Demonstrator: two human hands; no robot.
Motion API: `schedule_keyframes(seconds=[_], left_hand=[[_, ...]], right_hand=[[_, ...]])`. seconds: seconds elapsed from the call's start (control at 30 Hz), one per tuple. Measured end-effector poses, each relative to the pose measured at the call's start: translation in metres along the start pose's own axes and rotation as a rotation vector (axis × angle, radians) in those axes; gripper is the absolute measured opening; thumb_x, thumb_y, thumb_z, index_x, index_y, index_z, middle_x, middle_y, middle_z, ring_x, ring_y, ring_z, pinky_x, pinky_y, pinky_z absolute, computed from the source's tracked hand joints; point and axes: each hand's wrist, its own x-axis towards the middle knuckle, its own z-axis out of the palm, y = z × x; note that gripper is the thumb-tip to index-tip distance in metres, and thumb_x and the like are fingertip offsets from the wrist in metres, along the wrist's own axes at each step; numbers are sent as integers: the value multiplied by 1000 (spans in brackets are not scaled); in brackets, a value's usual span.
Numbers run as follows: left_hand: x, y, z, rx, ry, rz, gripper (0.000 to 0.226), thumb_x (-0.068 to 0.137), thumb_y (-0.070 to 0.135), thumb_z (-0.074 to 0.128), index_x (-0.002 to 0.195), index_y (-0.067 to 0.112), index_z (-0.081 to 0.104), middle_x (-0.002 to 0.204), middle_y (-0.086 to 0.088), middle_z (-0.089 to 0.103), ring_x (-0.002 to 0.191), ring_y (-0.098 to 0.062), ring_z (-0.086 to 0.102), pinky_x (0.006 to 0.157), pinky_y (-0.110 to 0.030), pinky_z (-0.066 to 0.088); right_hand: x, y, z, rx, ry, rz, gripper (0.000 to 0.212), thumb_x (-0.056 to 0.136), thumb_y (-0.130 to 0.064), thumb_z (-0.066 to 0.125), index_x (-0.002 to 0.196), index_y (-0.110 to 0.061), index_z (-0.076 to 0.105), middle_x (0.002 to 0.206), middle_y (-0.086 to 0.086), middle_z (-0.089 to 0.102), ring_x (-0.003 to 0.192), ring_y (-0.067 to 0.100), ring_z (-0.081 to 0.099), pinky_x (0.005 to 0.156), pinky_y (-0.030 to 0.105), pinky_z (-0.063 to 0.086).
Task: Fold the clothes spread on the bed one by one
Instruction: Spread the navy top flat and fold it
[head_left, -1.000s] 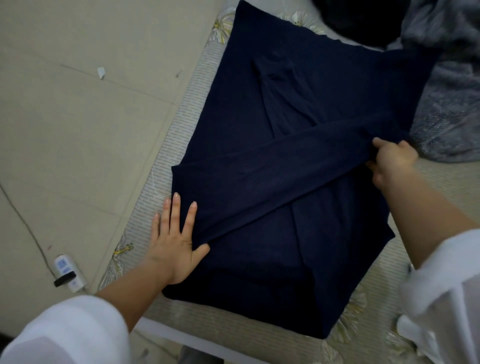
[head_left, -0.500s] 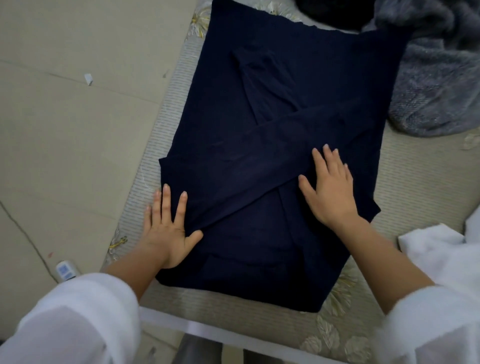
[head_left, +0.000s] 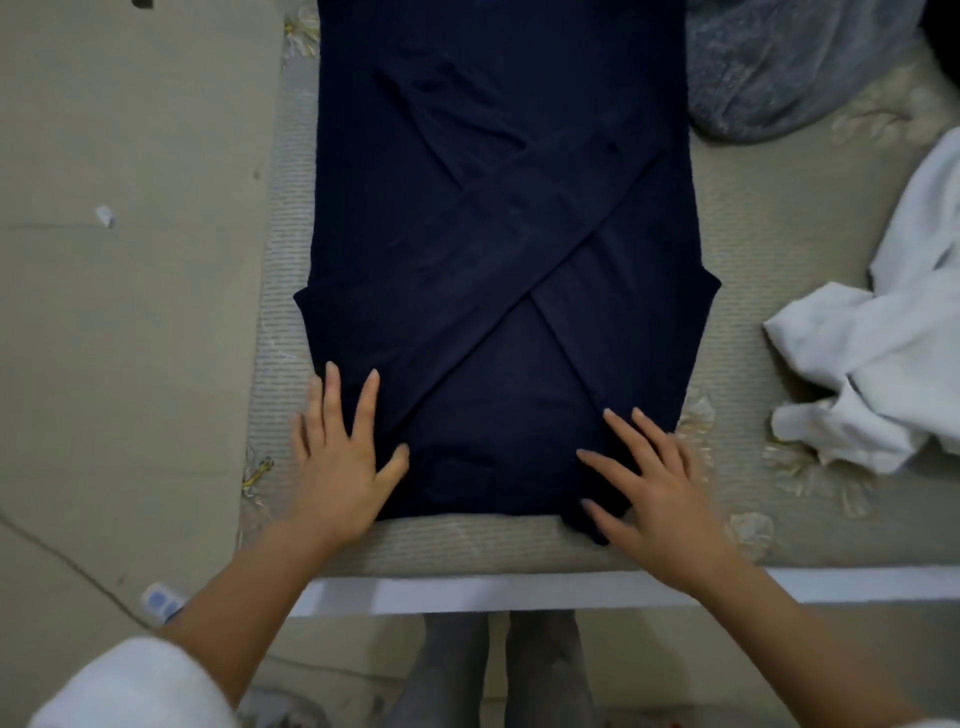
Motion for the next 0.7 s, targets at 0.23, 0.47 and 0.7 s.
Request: schedule_keyframes(seconds=[0.23, 0.47, 0.7], left_hand=[[-69, 7, 28, 239, -146, 550, 73, 87, 54, 44, 152, 33, 17, 161, -8, 7, 148, -22, 2, 113, -51, 4], [-43, 8, 8, 397, 35, 473, 105, 53, 1, 74, 148, 15, 32, 155, -22, 22, 144, -35, 17, 113, -57, 17], [-15, 23, -7, 216, -144, 348, 72, 87, -7, 36, 148, 30, 28, 160, 1, 11, 148, -19, 3, 119, -34, 4]], right_hand=[[-41, 18, -1, -154, -177, -104, 77, 77, -53, 56, 146, -24, 38, 157, 3, 25, 146, 21, 13, 112, 48, 16], [-38, 27, 0, -252, -48, -85, 98, 63, -15, 77, 149, -15, 29, 156, 12, 26, 144, 27, 24, 112, 47, 21], [14, 25, -9, -79, -166, -42, 63, 89, -5, 49, 148, -22, 34, 156, 0, 29, 146, 16, 21, 117, 24, -1]])
